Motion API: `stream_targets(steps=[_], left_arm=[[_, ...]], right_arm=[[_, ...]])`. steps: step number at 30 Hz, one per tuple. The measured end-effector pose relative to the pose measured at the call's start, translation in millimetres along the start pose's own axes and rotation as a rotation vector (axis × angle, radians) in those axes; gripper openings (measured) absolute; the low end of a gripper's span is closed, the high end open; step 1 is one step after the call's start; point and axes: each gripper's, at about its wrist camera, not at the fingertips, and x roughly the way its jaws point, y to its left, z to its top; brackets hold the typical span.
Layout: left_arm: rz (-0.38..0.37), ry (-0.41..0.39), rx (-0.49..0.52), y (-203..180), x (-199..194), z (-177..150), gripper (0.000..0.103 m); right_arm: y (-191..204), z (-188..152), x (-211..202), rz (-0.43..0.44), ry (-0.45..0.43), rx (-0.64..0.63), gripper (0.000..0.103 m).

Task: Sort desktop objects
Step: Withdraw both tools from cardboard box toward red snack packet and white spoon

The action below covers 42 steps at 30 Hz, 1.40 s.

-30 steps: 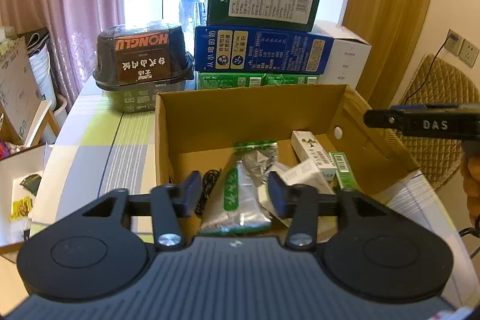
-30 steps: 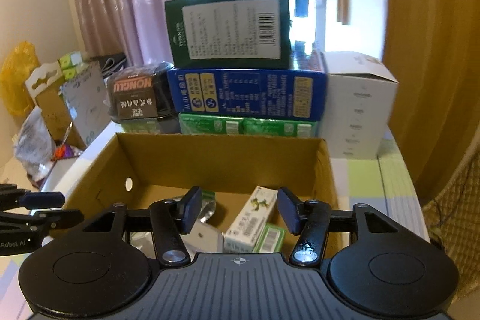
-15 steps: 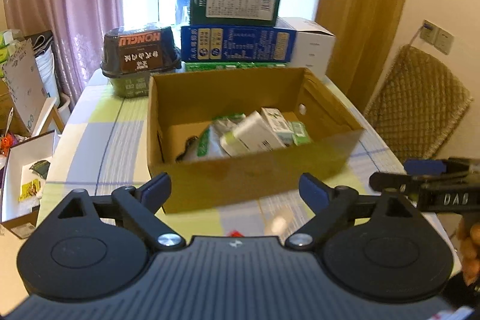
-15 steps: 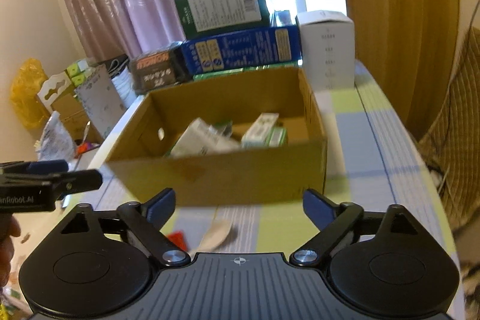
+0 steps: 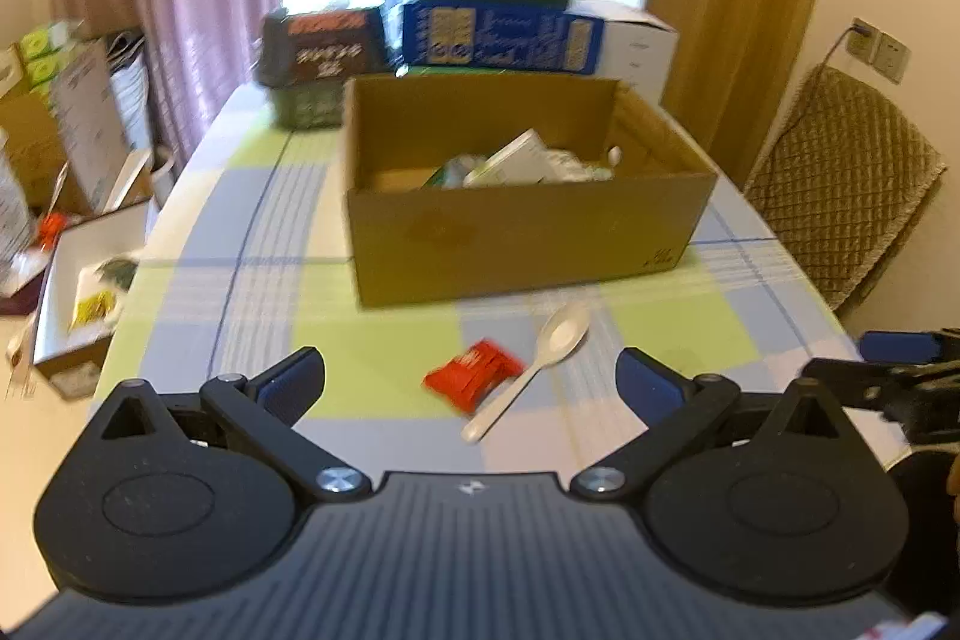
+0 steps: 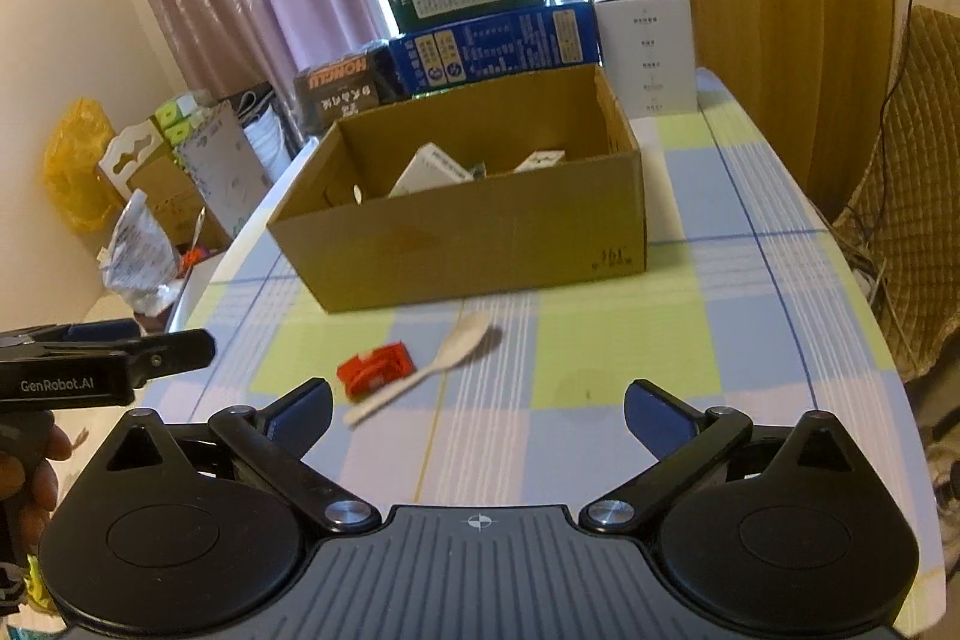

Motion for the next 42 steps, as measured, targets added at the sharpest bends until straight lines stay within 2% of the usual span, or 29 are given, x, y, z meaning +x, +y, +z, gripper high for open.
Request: stream_targets(steps=[8,18,31,37,42], left_arm=[[0.028,0.051,-0.009,16,-5,-28,0.101],[0.016,0.078,0.031,7,-2,-37,0.101],[0.008,0.114,0.086,1,13,-39,0.101],[0.003,0.128,0.116,2,22,-38,0.101],[-0.013,0.149,0.168,3,35,-35,0.101]], right_arm=[[3,-27,0,0.005,0.045,-0.009,0.101],[0,-39,-2,0.001,0.061,-0.018,0.101],[-2,-40,7,-0.001,0.082,-0.065,0.101],[-1,-34,22,0.007,0.129,-0.12,0.101],[3,-26,41,0.01,0.179,-0.214,0.101]])
